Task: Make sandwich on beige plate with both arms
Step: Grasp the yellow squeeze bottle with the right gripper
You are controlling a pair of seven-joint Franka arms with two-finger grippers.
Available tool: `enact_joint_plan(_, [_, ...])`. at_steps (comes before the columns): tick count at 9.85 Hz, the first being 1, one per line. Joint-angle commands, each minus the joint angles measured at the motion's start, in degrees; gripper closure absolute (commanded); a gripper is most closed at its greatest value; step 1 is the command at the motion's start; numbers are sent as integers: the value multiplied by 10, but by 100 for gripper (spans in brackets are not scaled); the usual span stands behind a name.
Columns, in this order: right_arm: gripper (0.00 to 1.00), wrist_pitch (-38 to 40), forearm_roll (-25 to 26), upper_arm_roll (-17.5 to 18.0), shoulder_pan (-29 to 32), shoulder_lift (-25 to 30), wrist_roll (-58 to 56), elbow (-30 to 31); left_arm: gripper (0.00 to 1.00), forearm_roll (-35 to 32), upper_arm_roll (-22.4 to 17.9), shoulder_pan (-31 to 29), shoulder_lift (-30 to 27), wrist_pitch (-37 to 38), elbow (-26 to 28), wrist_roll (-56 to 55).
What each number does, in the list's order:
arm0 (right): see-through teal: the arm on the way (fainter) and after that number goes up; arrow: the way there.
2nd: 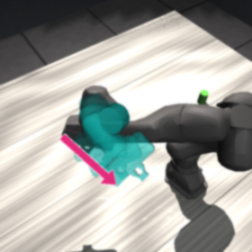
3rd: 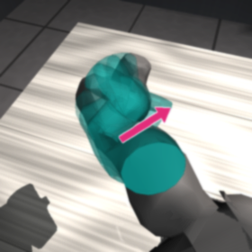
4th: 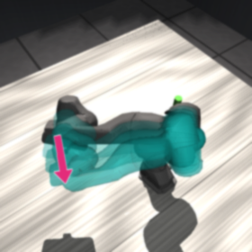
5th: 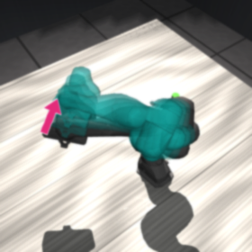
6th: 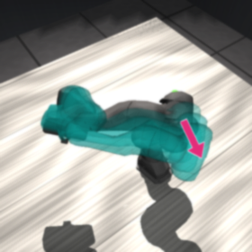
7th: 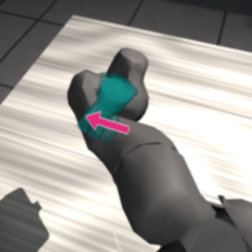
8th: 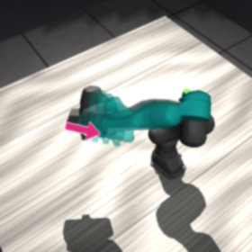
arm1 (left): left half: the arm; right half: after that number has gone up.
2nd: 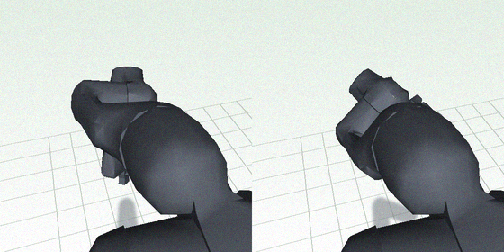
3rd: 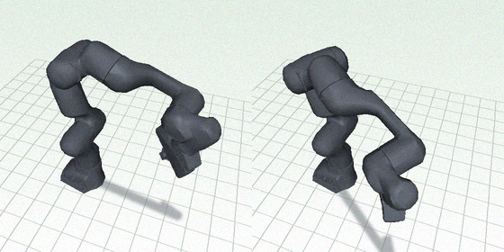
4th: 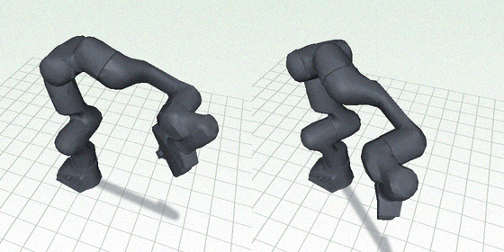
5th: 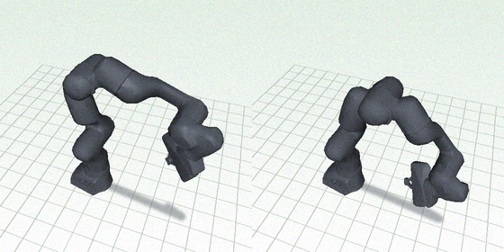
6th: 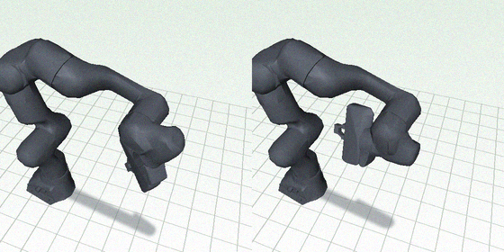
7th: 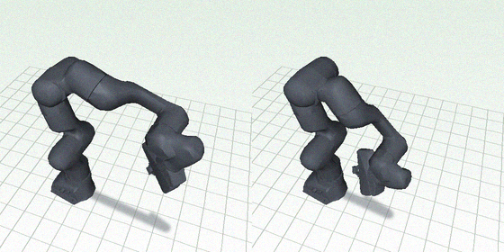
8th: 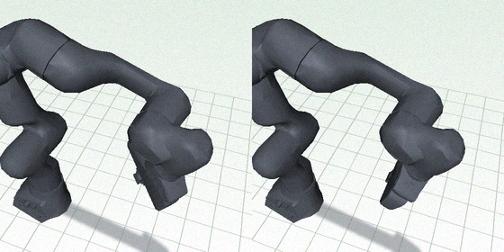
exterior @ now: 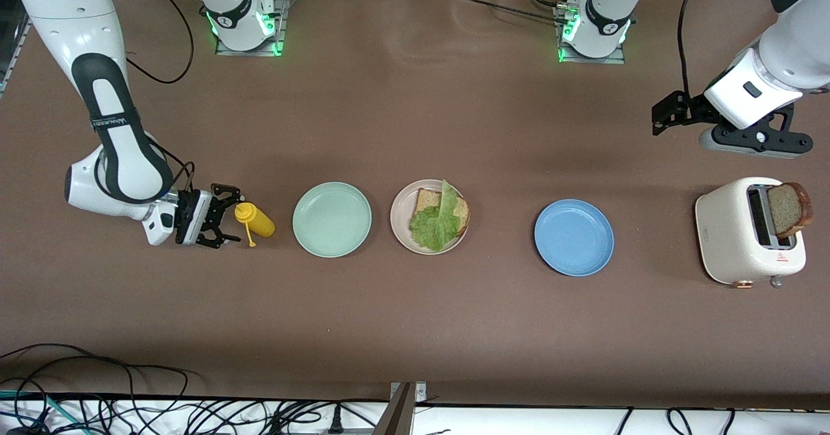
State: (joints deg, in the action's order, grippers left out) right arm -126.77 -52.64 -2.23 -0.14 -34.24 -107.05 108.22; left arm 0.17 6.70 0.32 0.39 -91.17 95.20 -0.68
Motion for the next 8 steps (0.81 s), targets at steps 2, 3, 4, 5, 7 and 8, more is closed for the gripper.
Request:
enact_joint_plan(2, [0, -14, -14, 22, 1, -17, -22, -24, 0, 11, -5, 2, -3, -2, 1, -2])
enact_joint_plan(3, [0, -16, -19, 23, 0, -20, -22, -24, 0, 12, -5, 2, -3, -1, 0, -2])
enact_joint_plan(4, [0, -16, -29, 24, -4, -24, -23, -24, 0, 12, -5, 2, -4, 2, 0, -3])
enact_joint_plan(5, [0, -17, -30, 24, -8, -26, -23, -23, 0, 12, -5, 2, -4, 3, 0, -2])
enact_joint_plan(7, [4, -16, -31, 24, -8, -28, -21, -23, 0, 12, -5, 2, -4, 4, 1, -3])
enact_joint_plan(8, [27, -15, -33, 24, -10, -31, -21, -23, 0, 12, -5, 2, -4, 6, 0, -2])
